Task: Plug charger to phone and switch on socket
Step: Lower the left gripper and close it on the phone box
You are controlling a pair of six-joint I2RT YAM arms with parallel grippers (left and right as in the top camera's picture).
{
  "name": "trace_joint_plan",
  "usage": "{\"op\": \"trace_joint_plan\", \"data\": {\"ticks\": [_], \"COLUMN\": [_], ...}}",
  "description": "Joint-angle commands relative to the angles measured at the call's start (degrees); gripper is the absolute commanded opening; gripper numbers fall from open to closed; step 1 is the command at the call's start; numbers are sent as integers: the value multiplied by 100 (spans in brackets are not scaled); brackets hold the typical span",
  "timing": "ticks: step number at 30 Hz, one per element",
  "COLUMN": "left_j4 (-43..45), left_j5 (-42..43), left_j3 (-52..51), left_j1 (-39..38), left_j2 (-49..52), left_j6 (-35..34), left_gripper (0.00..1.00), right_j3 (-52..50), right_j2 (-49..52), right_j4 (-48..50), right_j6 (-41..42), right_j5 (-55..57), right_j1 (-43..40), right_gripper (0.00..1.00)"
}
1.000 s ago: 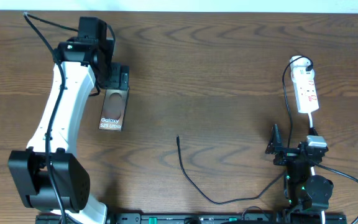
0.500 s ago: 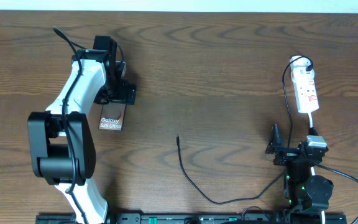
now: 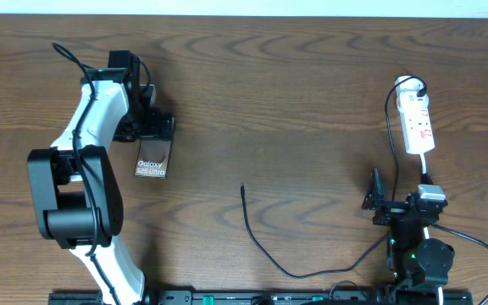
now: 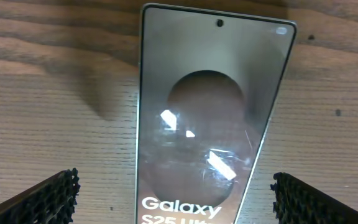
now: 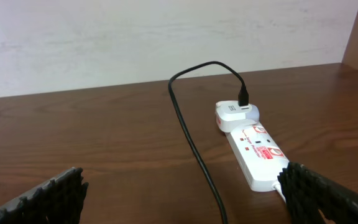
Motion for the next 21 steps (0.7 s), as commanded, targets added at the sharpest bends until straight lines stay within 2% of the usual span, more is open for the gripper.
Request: {"op": "trace_joint_plan", "data": {"ticks": [1, 21], "left_j4": [24, 455], "left_j5": [57, 50], "left_j3": [-28, -380], "left_j1": [15, -157], "left_j2": [13, 15], "left_j6": [142, 98], "left_gripper": [98, 98], "right_j3": [-7, -7], "right_j2": [-26, -26], "right_j4": [-24, -24], "right_j6": [-72, -72], "right_j5": [-31, -31], "right_j1": [-17, -17], "right_gripper": [99, 99]}}
